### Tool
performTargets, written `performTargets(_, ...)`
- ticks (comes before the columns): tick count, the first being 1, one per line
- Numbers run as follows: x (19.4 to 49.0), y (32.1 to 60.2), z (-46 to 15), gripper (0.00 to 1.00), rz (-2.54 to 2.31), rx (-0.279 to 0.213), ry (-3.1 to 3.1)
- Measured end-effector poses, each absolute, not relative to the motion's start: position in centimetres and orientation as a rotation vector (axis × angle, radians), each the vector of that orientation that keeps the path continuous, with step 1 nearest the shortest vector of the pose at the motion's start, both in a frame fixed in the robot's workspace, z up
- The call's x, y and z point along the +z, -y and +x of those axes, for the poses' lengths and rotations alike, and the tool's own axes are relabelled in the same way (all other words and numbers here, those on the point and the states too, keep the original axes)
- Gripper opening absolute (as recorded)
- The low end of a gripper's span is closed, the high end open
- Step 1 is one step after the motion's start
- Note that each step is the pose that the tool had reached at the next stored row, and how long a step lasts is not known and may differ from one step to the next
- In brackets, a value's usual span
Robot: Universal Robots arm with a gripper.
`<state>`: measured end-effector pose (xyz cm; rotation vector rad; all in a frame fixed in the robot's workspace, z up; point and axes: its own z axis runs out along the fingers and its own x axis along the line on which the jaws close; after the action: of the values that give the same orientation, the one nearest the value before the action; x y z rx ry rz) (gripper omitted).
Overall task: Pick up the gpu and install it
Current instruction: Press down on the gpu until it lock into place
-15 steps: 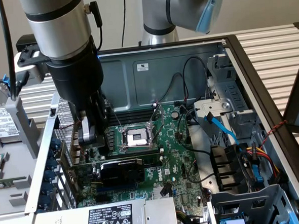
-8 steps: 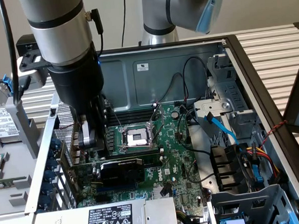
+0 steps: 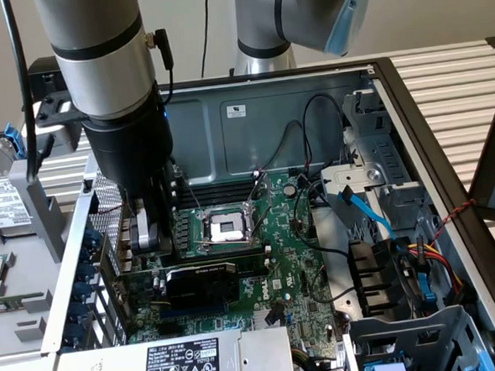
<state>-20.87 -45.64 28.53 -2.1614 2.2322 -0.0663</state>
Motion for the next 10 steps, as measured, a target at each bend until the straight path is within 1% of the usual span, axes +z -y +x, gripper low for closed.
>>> performTargets(6, 28.23, 45.19, -21.01, 0.11, -2.164, -0.060, -2.235)
performTargets(10, 27.93, 45.18, -21.11, 0.11, -2.172, -0.042, -2.244)
